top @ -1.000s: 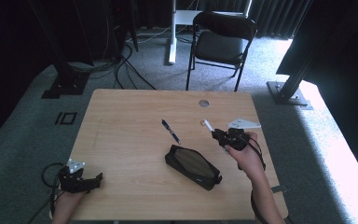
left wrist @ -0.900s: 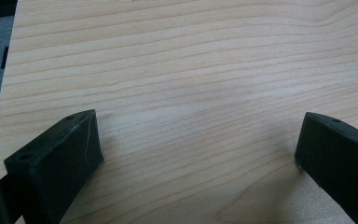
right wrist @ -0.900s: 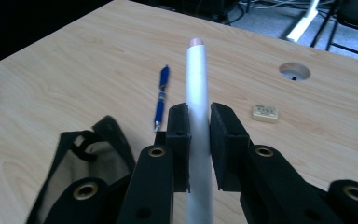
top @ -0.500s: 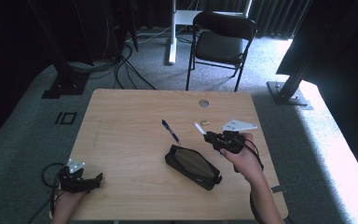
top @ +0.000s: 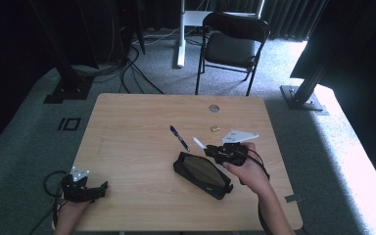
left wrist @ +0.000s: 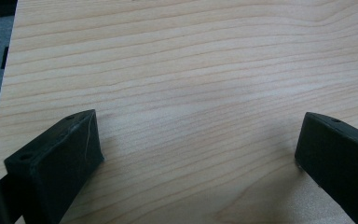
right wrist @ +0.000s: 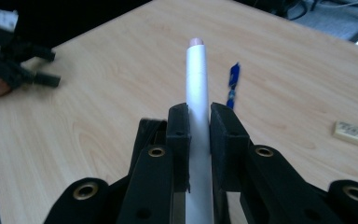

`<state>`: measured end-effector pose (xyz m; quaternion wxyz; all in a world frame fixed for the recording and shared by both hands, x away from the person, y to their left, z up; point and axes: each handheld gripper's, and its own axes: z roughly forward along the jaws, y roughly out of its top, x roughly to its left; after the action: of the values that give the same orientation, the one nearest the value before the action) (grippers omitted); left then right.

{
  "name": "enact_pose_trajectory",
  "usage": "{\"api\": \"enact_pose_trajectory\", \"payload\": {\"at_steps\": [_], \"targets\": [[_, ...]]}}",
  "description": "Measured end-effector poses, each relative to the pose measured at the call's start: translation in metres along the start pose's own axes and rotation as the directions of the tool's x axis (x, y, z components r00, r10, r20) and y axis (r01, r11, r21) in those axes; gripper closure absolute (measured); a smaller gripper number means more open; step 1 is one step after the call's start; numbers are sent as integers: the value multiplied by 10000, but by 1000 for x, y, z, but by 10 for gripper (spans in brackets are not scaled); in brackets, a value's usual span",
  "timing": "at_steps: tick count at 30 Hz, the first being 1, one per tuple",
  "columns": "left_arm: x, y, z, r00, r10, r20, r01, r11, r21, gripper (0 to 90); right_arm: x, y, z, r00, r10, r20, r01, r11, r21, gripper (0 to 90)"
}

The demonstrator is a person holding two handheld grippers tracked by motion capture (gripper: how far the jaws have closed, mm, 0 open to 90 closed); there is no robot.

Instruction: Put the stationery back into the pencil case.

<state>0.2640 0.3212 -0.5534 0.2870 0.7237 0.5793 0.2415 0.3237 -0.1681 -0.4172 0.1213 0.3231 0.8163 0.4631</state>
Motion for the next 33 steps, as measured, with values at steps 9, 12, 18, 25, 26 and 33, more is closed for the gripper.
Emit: {"api": "enact_pose_trajectory", "payload": {"at_steps": [9, 12, 18, 25, 26, 33], "targets": [[0, 0, 0, 10000, -35, 9, 35, 10000, -1, 5, 8, -7, 17, 9981, -377, -485, 408, 9971, 649, 785], [0, 0, 0, 10000, -40, 10, 40, 10000, -1, 5, 8, -9, 21, 9985, -326, -446, 369, 9945, 982, 785], [0, 0, 0, 10000, -44, 8, 44, 10000, -7, 6, 8, -14, 27, 9972, -449, -591, 527, 9891, 1375, 785], [0, 0, 0, 10000, -36, 9, 36, 10000, -1, 5, 8, -20, 36, 9971, -373, -666, 487, 9828, 1784, 786], [0, 0, 0, 10000, -37, 10, 37, 10000, -1, 5, 8, -21, 37, 9966, -420, -711, 551, 9798, 1924, 786], [0, 0, 0, 10000, -36, 10, 36, 10000, 0, 5, 8, -25, 47, 9960, -563, -697, 711, 9701, 2320, 786]]}}
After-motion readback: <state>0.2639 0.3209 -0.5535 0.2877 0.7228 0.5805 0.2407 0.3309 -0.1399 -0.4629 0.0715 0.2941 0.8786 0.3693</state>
